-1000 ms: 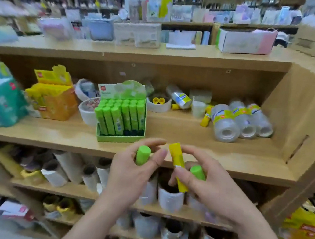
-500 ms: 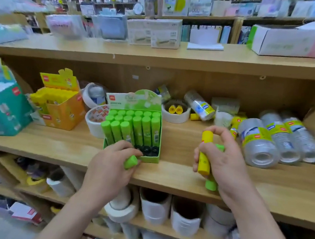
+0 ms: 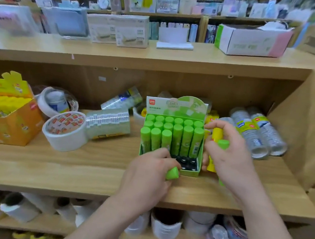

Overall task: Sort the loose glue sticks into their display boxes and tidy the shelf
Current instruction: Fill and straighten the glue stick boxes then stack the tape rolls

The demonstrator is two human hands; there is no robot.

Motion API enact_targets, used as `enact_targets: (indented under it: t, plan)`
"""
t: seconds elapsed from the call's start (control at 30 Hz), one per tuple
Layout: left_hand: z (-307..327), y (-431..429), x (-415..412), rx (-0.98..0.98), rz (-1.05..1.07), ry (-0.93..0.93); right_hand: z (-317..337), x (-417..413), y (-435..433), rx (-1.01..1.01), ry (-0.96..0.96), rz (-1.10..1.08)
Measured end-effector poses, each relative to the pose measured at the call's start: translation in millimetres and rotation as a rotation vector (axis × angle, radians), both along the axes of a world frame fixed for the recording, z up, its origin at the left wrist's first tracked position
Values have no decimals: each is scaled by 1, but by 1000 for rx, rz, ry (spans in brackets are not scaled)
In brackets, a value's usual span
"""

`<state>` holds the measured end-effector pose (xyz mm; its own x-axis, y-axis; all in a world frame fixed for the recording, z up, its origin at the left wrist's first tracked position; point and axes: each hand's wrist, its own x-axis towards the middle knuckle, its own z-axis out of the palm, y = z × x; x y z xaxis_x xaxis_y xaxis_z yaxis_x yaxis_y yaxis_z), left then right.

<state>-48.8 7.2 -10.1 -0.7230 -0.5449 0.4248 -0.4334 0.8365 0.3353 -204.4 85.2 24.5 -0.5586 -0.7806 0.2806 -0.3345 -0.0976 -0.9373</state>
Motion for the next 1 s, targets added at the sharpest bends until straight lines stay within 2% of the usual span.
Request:
enact_targets:
  t: [0.17,0.33,0.4,0.5,0.53,0.63,0.73,0.8,0.87,1.0]
  plan:
    - [-5,12,-22,-5,6,-11,0,-24,26,-24,91,-55]
    - [-10,21,-29,-4,53,96,-9,-25,30,-137,-4,-30]
    - [-2,27,-27,117,50,218,-11,-23,30,-178,-163,60]
    - [14,41,-21,528,17,350,-8,-20,34,-160,-471,347]
    - [19,45,-19,582,-15,345,-7,-18,35,-115,-472,421]
    - [19,52,-18,664,-152,324,-3,-6,37,-17,-235,496]
    - [17,58,-19,708,-224,349,-5,-2,36,-21,69,375]
    - [18,61,-20,693,-215,384,-6,-4,37,-14,201,290]
    - [18,64,-22,688,-174,428,-3,-8,40,-31,158,304]
    - [26,64,-23,680,30,524,0,-21,40,-203,-180,264]
